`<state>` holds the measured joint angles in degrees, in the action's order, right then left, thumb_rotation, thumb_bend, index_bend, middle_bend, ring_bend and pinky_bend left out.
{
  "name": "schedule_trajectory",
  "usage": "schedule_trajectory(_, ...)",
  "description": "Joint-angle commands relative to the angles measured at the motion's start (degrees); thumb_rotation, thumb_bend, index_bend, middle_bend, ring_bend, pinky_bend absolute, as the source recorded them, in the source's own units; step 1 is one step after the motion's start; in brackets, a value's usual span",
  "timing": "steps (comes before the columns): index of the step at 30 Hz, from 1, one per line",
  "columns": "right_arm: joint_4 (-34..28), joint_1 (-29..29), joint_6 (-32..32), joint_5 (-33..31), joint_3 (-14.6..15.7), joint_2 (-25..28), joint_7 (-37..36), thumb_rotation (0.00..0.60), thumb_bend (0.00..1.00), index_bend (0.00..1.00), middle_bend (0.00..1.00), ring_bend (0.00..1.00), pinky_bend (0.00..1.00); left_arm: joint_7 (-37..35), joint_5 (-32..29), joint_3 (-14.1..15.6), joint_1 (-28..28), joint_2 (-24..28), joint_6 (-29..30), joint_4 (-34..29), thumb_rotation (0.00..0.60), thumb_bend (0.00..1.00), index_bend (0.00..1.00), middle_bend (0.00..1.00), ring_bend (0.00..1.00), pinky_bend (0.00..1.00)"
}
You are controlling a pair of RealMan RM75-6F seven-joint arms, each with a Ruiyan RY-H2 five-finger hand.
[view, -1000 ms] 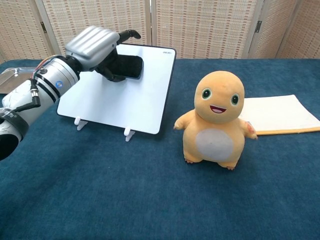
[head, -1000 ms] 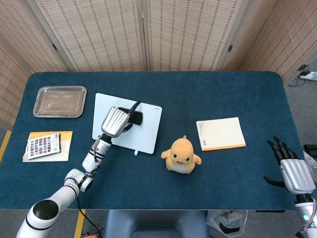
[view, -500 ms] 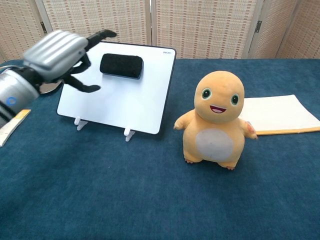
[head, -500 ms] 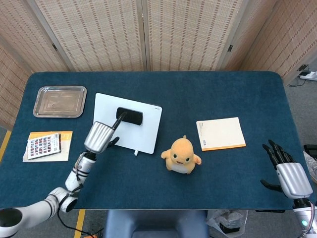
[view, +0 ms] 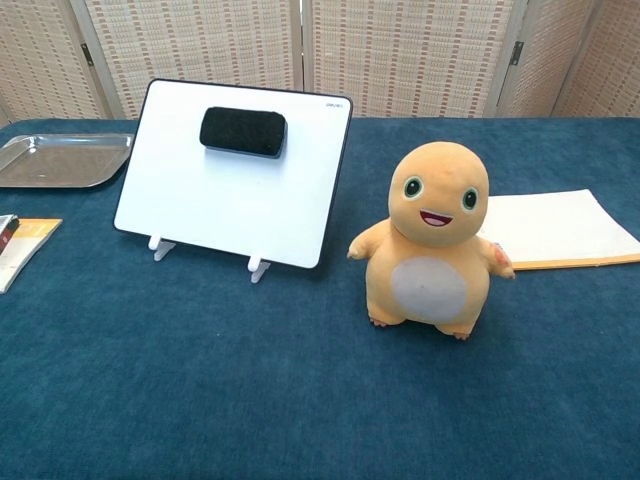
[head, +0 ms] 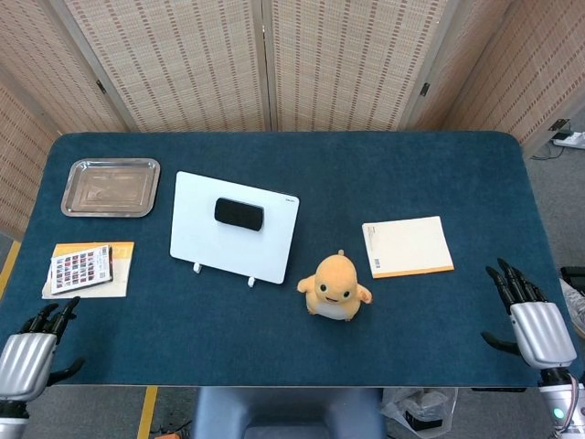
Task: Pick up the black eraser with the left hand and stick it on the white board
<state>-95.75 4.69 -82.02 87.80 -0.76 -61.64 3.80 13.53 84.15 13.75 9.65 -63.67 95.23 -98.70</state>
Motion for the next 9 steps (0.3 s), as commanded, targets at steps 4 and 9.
schedule_trajectory(4,-0.18,0.21,0.47,-0.01,0.09,-0.20,0.68,0.600,0.15,0.00,0.00,0.07,0.21,4.06,4.48,-0.86,-5.92,-0.36,6.60,-0.86,0.600,0.21,0.05,0.11,0.00,0.16)
schedule_trajectory(9,-0.21,0.45,1.07,-0.01,0.23,-0.42,1.37,0.600,0.15,0.00,0.00,0.06,0.21,4.96,4.63,-1.99,-6.57,-0.15,4.65,-1.13,0.600,0.21,0.05,0.11,0.00,0.15)
